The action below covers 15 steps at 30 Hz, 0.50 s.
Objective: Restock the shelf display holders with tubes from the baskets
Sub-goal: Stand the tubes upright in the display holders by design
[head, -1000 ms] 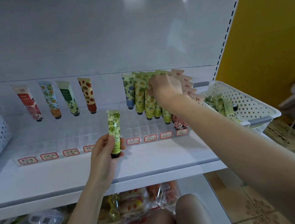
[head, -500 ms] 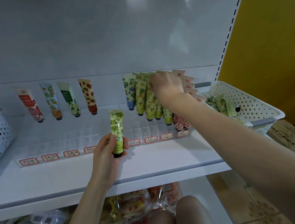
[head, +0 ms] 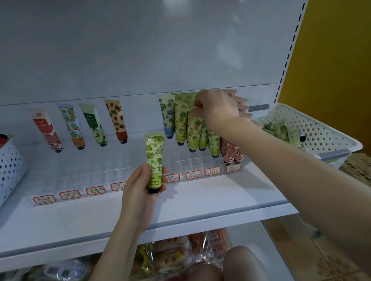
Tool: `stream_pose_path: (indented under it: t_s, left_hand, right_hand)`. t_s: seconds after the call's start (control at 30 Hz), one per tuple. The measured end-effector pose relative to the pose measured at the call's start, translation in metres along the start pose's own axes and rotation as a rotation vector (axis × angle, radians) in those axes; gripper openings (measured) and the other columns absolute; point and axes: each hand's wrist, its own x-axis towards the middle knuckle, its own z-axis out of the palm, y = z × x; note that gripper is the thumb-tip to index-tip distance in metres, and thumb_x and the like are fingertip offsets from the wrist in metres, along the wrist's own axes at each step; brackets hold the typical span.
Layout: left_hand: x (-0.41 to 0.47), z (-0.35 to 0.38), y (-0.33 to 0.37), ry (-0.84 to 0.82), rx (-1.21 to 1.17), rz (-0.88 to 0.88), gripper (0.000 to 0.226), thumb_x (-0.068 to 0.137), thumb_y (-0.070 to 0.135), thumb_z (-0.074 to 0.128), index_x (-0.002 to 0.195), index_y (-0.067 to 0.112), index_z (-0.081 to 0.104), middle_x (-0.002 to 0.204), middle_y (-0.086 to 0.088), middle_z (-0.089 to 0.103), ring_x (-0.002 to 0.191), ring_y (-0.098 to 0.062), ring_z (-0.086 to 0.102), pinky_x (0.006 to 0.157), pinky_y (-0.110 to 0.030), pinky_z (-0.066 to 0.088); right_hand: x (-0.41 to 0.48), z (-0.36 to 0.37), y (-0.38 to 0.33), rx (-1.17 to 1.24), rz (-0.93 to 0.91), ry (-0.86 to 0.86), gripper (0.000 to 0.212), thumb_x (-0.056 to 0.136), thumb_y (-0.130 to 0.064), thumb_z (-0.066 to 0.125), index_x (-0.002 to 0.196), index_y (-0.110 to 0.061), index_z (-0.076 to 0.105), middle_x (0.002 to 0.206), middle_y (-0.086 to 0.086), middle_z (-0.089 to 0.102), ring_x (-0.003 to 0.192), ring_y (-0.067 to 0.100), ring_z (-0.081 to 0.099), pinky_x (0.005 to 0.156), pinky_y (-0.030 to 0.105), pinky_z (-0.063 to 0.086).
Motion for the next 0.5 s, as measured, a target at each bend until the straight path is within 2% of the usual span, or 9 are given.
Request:
stream_pose_path:
  t_s: [0.07,0.13,0.17,0.23,0.3,0.37,0.43,0.5]
  left_hand:
    - [-0.001,0.002,0.001,0.001,0.003,-0.001,0.024,0.098,0.017,0.037,0.099,0.01,0.059,0.075,-0.003,0.069,0.068,-0.014,0.056,0.065,-0.026,0.043]
    - [-0.002,0.004,0.003,-0.006,0.016,0.001,0.024,0.099,0.018,0.037,0.098,0.011,0.06,0.077,-0.003,0.069,0.071,-0.015,0.057,0.066,-0.026,0.044]
    - [-0.003,0.006,0.003,-0.011,0.02,0.002,0.024,0.099,0.018,0.037,0.098,0.012,0.06,0.078,-0.003,0.069,0.073,-0.015,0.058,0.068,-0.027,0.045]
    - [-0.004,0.009,0.004,-0.034,0.029,0.009,0.025,0.099,0.019,0.036,0.098,0.013,0.06,0.077,-0.002,0.07,0.073,-0.014,0.059,0.069,-0.026,0.047]
    - [-0.004,0.014,0.003,-0.066,0.037,0.019,0.025,0.099,0.019,0.035,0.098,0.012,0.06,0.075,0.001,0.071,0.07,-0.012,0.061,0.065,-0.022,0.05]
    - [-0.005,0.022,0.002,-0.107,0.06,0.041,0.025,0.099,0.018,0.035,0.098,0.012,0.059,0.073,0.002,0.071,0.067,-0.009,0.062,0.061,-0.018,0.051]
    - [-0.005,0.033,0.0,-0.147,0.109,0.073,0.025,0.099,0.017,0.035,0.097,0.013,0.059,0.073,0.004,0.071,0.067,-0.007,0.063,0.062,-0.017,0.052]
    - [-0.003,0.042,-0.004,-0.169,0.165,0.097,0.026,0.1,0.018,0.035,0.096,0.015,0.061,0.077,0.006,0.072,0.073,-0.006,0.065,0.066,-0.017,0.052]
  right_hand:
    - [-0.004,-0.001,0.005,0.08,-0.053,0.058,0.025,0.094,-0.024,0.054,0.098,-0.001,0.061,0.092,0.012,0.062,0.082,0.03,0.06,0.065,0.033,0.046]
    - [-0.009,-0.001,0.01,0.238,-0.154,0.172,0.025,0.094,-0.021,0.054,0.098,0.001,0.063,0.094,0.014,0.064,0.076,0.032,0.063,0.065,0.034,0.051]
    - [-0.012,-0.002,0.011,0.323,-0.186,0.228,0.023,0.094,-0.019,0.053,0.096,0.001,0.064,0.091,0.013,0.065,0.071,0.03,0.064,0.063,0.03,0.051]
    - [-0.021,-0.008,0.013,0.474,-0.174,0.27,0.02,0.094,-0.019,0.053,0.092,-0.003,0.065,0.084,0.008,0.066,0.059,0.02,0.063,0.055,0.011,0.043]
    - [-0.031,-0.016,0.012,0.615,-0.153,0.207,0.02,0.093,-0.025,0.054,0.088,-0.01,0.066,0.079,0.004,0.066,0.051,0.007,0.06,0.05,0.007,0.04]
    - [-0.043,-0.025,0.012,0.657,-0.183,0.057,0.022,0.091,-0.035,0.056,0.087,-0.016,0.067,0.079,-0.003,0.068,0.057,0.0,0.061,0.056,0.01,0.047]
    - [-0.051,-0.028,0.013,0.637,-0.233,-0.07,0.022,0.086,-0.038,0.061,0.087,-0.018,0.069,0.08,-0.005,0.069,0.068,0.003,0.064,0.065,0.015,0.052]
    - [-0.055,-0.027,0.017,0.609,-0.248,-0.081,0.012,0.083,-0.028,0.068,0.083,-0.016,0.07,0.076,-0.008,0.066,0.071,0.007,0.064,0.07,0.019,0.054]
